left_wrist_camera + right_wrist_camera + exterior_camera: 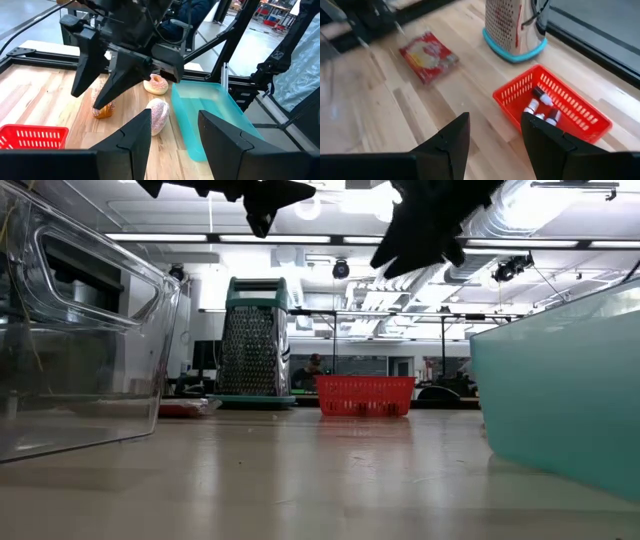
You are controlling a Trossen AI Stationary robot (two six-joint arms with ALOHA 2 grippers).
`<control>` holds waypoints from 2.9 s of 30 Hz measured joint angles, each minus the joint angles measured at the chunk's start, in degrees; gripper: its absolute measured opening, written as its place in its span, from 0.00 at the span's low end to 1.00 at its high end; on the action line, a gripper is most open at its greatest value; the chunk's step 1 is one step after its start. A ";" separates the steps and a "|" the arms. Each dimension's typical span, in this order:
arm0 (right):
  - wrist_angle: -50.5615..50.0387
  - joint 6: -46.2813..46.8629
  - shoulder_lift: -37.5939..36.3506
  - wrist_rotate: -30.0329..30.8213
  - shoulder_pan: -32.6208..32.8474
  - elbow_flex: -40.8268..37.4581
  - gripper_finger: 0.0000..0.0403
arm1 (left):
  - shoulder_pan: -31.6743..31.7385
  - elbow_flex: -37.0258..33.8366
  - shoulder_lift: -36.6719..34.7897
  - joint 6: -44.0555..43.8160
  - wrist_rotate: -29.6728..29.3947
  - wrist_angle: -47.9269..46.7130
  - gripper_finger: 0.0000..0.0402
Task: Pick & Place Food Item
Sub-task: Put the popcorn bag into the green bin
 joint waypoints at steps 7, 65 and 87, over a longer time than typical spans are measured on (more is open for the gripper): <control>18.32 -3.02 -10.04 -0.88 -0.09 -16.99 0.41 | 0.00 0.00 0.00 0.00 0.00 0.09 0.39; 26.68 -6.89 -15.48 -2.60 -0.09 -27.25 0.41 | 8.53 0.00 -0.02 -3.10 7.70 -10.18 0.39; 26.66 -6.89 -15.46 -2.58 -0.09 -27.23 0.41 | 21.92 0.00 -13.48 3.57 8.32 -37.24 0.39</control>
